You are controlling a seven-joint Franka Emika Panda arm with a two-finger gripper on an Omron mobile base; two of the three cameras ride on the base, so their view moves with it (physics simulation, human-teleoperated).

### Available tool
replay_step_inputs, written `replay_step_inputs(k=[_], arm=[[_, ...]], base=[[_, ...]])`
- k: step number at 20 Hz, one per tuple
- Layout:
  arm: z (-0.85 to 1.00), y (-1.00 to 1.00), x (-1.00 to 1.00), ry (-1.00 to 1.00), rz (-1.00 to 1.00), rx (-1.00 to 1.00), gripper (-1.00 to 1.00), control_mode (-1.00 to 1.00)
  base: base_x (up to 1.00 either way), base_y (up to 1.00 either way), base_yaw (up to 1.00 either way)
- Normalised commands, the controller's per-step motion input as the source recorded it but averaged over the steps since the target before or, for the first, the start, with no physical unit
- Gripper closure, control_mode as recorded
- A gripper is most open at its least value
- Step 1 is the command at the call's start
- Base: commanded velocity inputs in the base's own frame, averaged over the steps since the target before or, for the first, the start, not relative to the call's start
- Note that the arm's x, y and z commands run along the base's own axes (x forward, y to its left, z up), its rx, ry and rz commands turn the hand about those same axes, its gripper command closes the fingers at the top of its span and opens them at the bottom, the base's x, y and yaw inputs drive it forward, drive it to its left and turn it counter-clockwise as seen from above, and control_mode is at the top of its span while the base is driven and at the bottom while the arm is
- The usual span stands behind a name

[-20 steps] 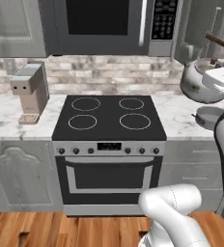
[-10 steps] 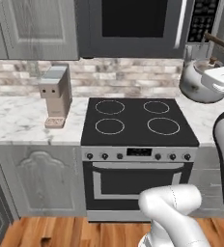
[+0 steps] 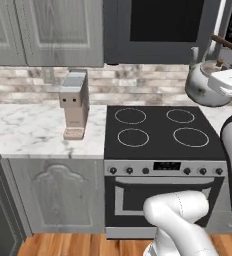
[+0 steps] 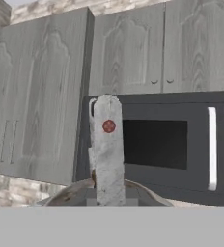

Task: Pick the kettle from the cabinet and place it on a stove burner. Then pick the pot from the counter and place it on another stove burner. Finally, turn both burners on.

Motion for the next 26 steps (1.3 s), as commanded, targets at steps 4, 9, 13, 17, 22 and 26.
replay_step_inputs(k=[4, 9, 13, 17, 22, 26], arm=[[0.00, 0.00, 0.00, 0.00, 0.00, 0.00, 1.00, 1.00], [0.00, 0.00, 0.00, 0.00, 0.00, 0.00, 1.00, 1.00], [0.00, 0.00, 0.00, 0.00, 0.00, 0.00, 1.00, 1.00], [0.00, 0.00, 0.00, 0.00, 0.00, 0.00, 1.00, 1.00], [0.00, 0.00, 0.00, 0.00, 0.00, 0.00, 1.00, 1.00], [0.00, 0.00, 0.00, 0.00, 0.00, 0.00, 1.00, 1.00]], base=[[0.23, 0.47, -0.06], [0.07, 0.47, -0.15], [0.18, 0.48, -0.22], [0.22, 0.45, -0.25], [0.43, 0.32, -0.20], [0.42, 0.22, -0.18]])
